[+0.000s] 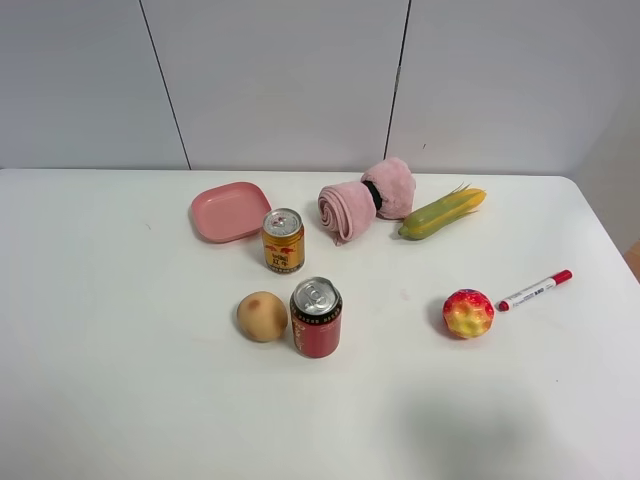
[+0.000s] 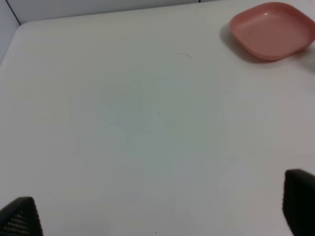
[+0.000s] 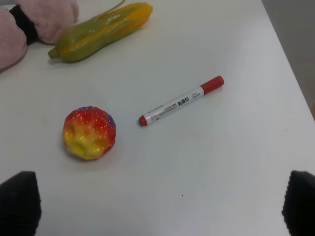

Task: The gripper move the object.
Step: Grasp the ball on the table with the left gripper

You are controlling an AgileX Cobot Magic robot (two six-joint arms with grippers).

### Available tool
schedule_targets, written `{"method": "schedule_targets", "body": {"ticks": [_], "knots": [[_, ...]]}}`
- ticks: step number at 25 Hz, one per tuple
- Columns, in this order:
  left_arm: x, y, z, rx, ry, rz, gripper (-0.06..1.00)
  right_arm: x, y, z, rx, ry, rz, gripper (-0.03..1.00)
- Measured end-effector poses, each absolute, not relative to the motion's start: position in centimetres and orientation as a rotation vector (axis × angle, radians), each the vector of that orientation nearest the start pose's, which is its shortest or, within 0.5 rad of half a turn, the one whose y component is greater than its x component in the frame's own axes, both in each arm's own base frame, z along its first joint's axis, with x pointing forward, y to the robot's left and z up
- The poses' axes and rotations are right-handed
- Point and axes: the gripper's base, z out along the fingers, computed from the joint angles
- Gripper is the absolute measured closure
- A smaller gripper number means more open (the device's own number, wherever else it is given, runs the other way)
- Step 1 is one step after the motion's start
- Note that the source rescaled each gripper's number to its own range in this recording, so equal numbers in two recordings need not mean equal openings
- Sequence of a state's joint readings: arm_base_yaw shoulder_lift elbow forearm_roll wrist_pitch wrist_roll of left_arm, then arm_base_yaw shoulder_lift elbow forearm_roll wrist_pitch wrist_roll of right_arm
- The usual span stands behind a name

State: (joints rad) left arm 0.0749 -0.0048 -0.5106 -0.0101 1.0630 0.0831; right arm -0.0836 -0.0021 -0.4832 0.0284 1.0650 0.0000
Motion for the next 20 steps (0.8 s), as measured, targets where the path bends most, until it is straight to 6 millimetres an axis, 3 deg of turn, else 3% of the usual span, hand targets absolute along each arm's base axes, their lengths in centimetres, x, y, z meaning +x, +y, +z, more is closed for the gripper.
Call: {"method": "schedule_targets", "body": {"ticks": [20], "knots": [[-0.69,-0.13,28.00,0.009,2.032,0.087,-0.06,-0.33,0.25,27.23,0.085,2.061,-0.018,-0.03]]}}
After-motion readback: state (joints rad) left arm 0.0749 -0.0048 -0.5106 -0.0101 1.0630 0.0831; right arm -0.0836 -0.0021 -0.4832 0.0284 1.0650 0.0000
